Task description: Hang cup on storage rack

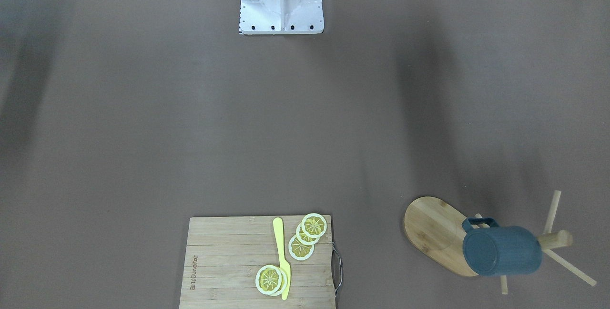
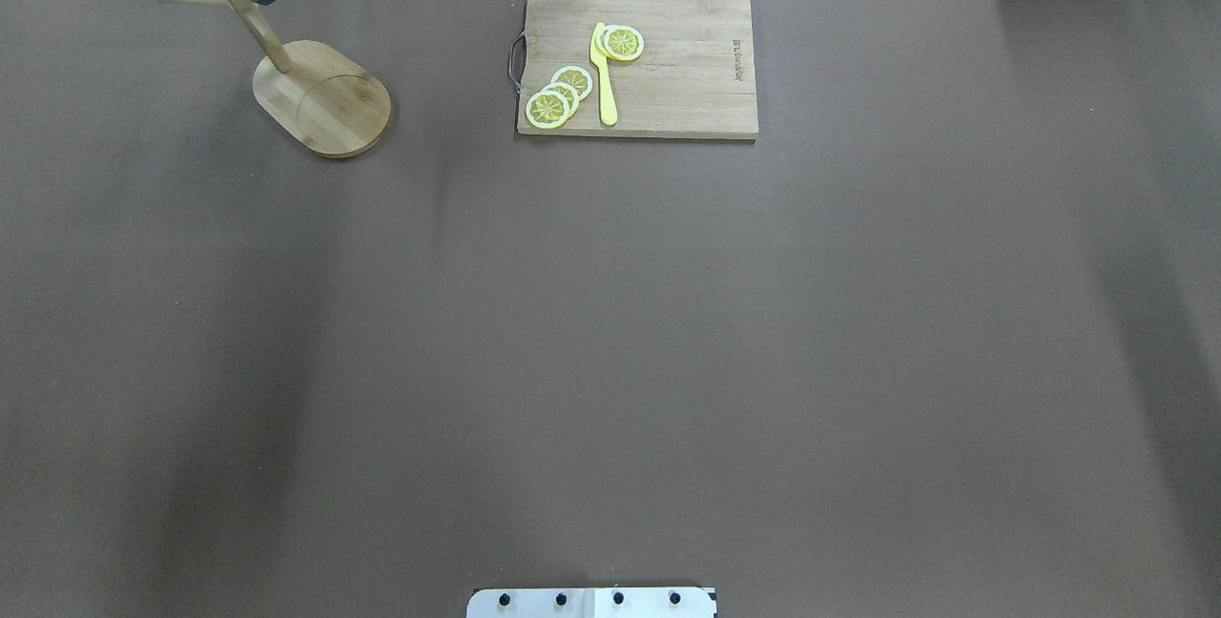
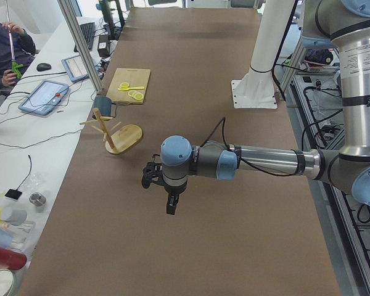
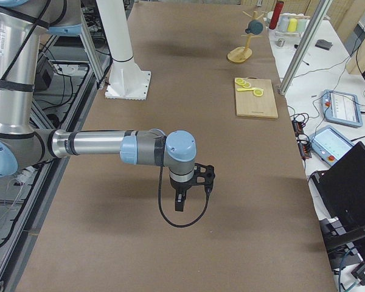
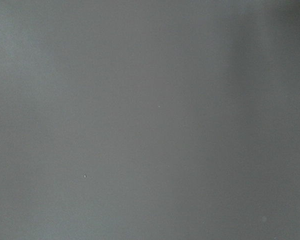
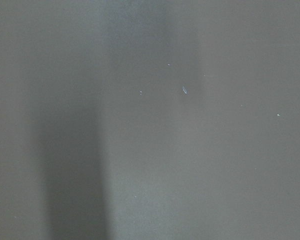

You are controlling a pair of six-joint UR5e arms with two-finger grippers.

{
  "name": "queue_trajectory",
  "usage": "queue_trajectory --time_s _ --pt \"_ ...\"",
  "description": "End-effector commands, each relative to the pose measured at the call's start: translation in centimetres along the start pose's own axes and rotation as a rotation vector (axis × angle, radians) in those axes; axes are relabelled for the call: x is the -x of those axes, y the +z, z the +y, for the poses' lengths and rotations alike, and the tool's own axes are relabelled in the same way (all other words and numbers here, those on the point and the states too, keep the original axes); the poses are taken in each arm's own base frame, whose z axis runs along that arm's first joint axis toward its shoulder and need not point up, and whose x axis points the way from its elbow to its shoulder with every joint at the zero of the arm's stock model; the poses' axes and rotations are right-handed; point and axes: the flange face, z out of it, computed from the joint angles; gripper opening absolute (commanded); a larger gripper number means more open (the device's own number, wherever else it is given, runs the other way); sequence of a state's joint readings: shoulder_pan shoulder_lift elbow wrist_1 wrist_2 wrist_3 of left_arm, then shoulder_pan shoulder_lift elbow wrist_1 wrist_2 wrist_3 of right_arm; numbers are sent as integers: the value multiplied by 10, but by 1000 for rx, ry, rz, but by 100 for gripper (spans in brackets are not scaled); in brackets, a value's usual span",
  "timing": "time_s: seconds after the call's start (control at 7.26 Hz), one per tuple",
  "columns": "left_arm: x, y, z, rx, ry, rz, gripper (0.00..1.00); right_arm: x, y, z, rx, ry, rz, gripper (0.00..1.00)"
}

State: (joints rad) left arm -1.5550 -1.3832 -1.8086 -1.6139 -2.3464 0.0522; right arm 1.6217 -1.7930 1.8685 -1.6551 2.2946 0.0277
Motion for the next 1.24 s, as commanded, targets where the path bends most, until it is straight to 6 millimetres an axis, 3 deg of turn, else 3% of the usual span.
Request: queue_trajectory --time_s 0.0,0.41,0.69,1.1 --pt "12 12 11 29 -29 1 99 1 -3 4 -4 -2 3 100" --pt "21 22 41 56 -57 8 99 9 -12 7 -21 -14 1 100" --pt "17 17 59 56 -57 10 99 10 -13 6 -26 -20 5 100" --pt "-1 6 41 -20 26 48 99 8 -10 12 -18 -13 5 100"
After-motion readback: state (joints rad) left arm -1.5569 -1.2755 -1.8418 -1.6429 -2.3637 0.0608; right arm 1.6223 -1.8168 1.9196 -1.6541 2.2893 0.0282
